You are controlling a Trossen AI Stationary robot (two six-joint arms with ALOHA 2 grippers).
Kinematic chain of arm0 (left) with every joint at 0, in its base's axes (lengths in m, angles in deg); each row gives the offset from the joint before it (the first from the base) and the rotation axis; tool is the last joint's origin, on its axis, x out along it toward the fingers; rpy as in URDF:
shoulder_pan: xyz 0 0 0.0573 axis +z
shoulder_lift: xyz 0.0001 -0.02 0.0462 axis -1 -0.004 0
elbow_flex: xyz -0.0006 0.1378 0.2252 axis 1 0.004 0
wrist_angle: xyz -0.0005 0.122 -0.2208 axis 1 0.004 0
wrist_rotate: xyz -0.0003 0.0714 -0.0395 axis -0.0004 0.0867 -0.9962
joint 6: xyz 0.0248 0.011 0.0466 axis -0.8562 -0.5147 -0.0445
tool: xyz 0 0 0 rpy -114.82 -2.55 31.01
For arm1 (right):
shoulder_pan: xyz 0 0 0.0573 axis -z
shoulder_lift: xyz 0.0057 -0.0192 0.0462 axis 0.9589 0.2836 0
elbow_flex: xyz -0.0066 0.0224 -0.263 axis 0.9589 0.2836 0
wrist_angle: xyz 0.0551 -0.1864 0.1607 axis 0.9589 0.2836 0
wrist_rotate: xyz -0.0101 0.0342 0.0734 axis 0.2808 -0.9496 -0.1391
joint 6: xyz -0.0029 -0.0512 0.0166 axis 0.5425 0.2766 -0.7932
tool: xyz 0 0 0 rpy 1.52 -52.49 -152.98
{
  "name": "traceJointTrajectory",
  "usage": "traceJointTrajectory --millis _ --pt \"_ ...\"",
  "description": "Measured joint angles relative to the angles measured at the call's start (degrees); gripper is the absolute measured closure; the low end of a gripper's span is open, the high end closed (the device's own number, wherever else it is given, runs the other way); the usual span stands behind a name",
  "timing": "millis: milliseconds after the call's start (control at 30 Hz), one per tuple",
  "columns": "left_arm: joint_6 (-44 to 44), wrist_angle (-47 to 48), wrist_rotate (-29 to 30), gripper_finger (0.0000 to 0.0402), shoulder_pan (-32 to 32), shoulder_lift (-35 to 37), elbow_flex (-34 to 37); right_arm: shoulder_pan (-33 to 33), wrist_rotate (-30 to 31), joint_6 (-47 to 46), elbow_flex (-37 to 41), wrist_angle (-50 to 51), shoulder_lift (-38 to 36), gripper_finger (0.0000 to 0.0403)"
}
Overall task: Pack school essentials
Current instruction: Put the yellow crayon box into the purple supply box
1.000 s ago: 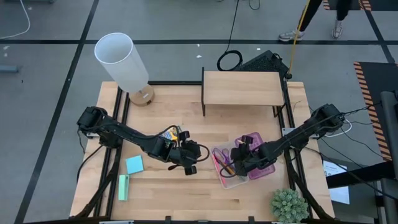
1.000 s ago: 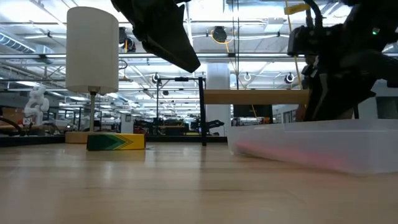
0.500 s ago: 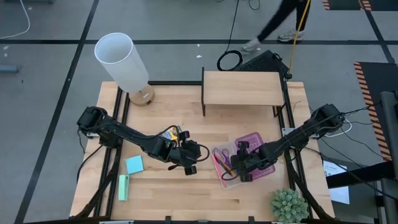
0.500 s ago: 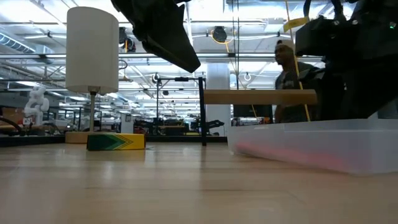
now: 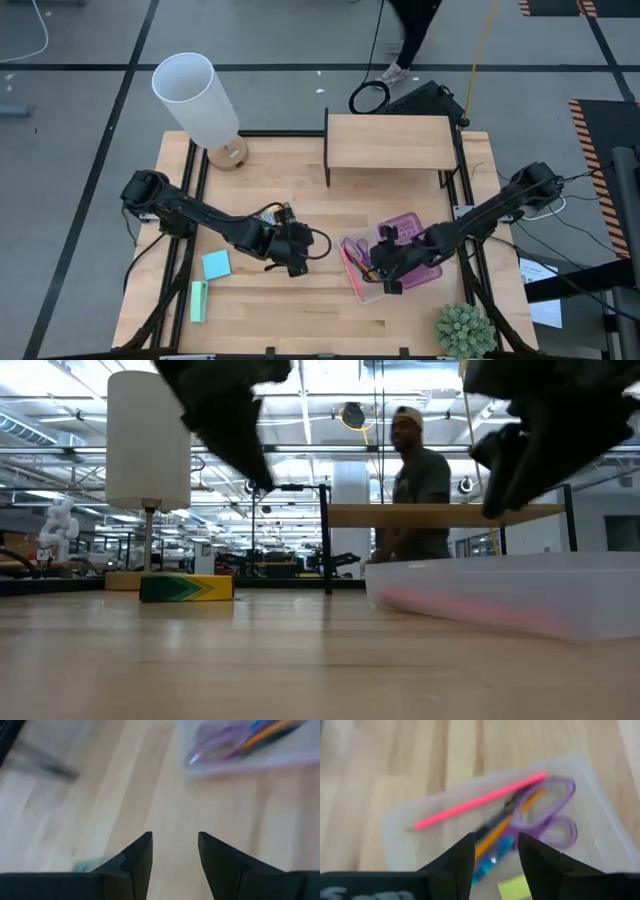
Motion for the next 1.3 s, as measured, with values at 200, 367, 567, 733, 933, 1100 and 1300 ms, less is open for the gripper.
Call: traceJointTrajectory --millis 200,367,567,733,933,1100,1300 --pt "8.95 9.53 3.17 0.0240 -0.47 0.34 2.11 -0.02 2.88 6.85 0.37 -6.01 -0.54 0.0265" --pt "16.12 6.49 -2.06 0.0223 -0.36 3.62 7.61 0.45 9.49 14.26 3.82 -16.37 -0.53 0.0265" --pt "21.46 -0.41 -0.21 0.0166 -3.19 10.37 17.01 2.23 8.81 19.07 5.68 -22.03 -0.52 0.0265" --pt "23.73 -1.21 5.17 0.0130 -6.01 14.82 22.79 4.91 8.78 21.95 5.68 -24.67 -0.52 0.0265" --pt "24.23 -4.40 6.65 0.0104 -6.63 17.95 29.47 8.13 3.25 21.78 5.64 -27.85 -0.54 0.0266" --pt "23.27 -7.05 9.83 0.0080 -7.00 19.22 33.19 8.68 1.16 21.46 6.29 -28.16 -0.46 0.0257" --pt "22.76 -10.26 11.93 0.0050 -6.98 20.10 36.38 10.30 1.16 23.61 6.31 -30.64 -0.41 0.0233"
